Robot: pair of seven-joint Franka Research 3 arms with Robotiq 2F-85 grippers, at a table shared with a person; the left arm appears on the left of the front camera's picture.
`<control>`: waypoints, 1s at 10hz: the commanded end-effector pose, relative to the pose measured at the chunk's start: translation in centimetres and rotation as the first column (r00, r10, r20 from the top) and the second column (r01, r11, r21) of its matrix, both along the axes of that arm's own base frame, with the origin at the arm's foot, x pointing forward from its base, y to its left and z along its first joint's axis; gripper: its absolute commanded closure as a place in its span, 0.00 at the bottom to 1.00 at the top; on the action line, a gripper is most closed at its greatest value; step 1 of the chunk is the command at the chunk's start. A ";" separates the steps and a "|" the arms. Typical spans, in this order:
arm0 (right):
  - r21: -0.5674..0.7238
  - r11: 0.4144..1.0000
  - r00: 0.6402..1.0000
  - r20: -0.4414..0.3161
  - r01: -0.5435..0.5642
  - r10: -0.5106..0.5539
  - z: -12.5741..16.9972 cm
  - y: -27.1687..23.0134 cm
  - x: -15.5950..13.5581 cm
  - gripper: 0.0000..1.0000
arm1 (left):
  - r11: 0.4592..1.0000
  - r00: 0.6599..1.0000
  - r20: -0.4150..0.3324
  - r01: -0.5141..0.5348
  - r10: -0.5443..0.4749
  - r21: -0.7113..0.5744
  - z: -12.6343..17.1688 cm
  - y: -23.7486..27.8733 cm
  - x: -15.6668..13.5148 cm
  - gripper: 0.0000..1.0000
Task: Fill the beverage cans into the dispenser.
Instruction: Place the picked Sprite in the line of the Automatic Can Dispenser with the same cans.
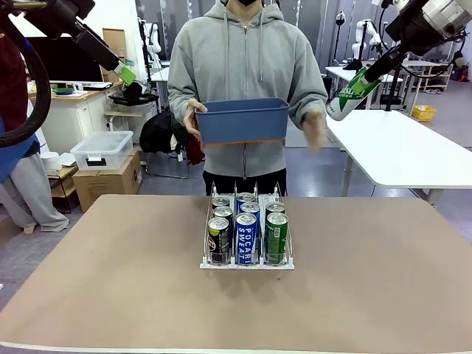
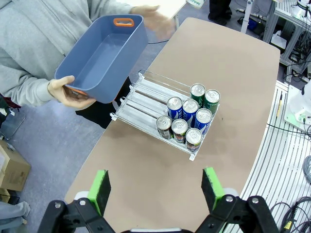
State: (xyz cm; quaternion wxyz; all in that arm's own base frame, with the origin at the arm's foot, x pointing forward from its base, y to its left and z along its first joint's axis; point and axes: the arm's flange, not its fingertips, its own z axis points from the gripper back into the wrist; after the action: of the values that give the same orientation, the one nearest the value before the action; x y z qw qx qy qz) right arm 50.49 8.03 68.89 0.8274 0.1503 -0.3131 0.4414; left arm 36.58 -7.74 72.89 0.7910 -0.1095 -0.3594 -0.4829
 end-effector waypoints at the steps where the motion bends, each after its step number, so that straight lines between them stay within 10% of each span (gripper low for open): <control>1: 0.000 1.000 1.000 0.000 0.000 0.000 0.0 0.0 0.0 0.42 | 1.000 1.000 -0.003 -0.002 0.002 -0.001 -0.1 0.1 0.1 0.00; 7: -0.119 0.972 0.964 -0.150 0.204 -0.221 -1.8 1.7 -10.0 0.42 | 1.000 1.000 -0.003 -0.002 0.002 -0.001 -0.1 0.1 0.1 0.00; 10: -0.196 0.977 0.973 -0.193 0.086 -0.124 -5.6 3.3 -13.1 0.42 | 1.000 1.000 -0.003 -0.002 0.002 -0.001 -0.1 0.1 0.1 0.00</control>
State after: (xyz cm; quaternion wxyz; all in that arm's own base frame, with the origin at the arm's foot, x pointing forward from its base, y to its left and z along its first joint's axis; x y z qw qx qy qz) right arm 38.08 10.84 64.02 0.8945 0.1024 -0.1990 0.3871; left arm 36.63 -7.74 72.87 0.7912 -0.1096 -0.3590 -0.4828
